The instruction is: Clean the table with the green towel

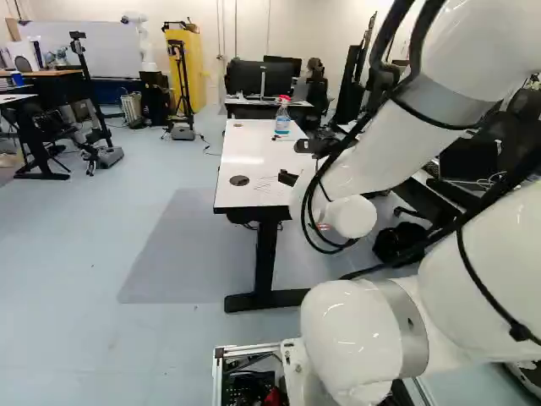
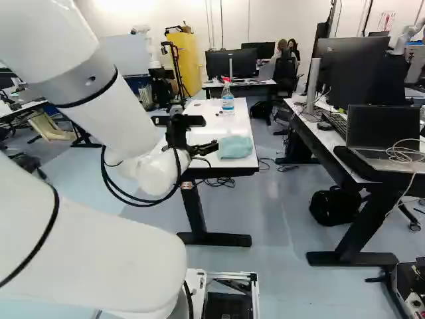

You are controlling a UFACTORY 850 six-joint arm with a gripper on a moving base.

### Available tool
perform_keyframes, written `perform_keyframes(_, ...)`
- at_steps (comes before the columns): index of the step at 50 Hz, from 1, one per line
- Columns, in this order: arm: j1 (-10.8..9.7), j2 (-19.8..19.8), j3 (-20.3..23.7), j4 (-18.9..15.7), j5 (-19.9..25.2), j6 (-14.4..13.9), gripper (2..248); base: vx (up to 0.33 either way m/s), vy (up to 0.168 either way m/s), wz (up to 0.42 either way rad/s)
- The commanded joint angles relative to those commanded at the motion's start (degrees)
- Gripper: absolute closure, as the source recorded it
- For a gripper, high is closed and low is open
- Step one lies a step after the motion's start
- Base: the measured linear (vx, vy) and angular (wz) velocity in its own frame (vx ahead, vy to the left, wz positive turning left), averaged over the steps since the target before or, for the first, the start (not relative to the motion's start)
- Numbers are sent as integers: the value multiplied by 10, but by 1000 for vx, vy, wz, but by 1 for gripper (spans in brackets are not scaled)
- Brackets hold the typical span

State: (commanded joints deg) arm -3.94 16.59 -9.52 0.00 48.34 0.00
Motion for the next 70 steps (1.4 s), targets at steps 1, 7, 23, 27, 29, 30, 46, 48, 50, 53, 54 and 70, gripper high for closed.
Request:
perform_keyframes(1,-2,-1,-2,0,-1,0,3,0,0,0)
perform_keyframes(7,-15,-5,-14,0,-10,0,3,0,0,0)
perform_keyframes(23,-47,-20,-50,0,-40,0,3,0,0,0)
perform_keyframes(27,-55,-24,-59,0,-48,0,3,0,0,0)
perform_keyframes(29,-58,-26,-63,0,-52,0,3,0,0,0)
perform_keyframes(30,-60,-27,-66,0,-54,0,3,0,0,0)
perform_keyframes(46,-89,-66,-104,0,-85,0,3,0,0,0)
perform_keyframes(48,-92,-71,-109,0,-88,0,3,0,0,0)
perform_keyframes(50,-96,-77,-114,0,-92,0,3,0,0,0)
perform_keyframes(53,-101,-85,-122,0,-96,0,3,0,0,0)
perform_keyframes(54,-102,-88,-124,0,-98,0,3,0,0,0)
perform_keyframes(70,-126,-128,-163,0,-128,0,3,0,0,0)
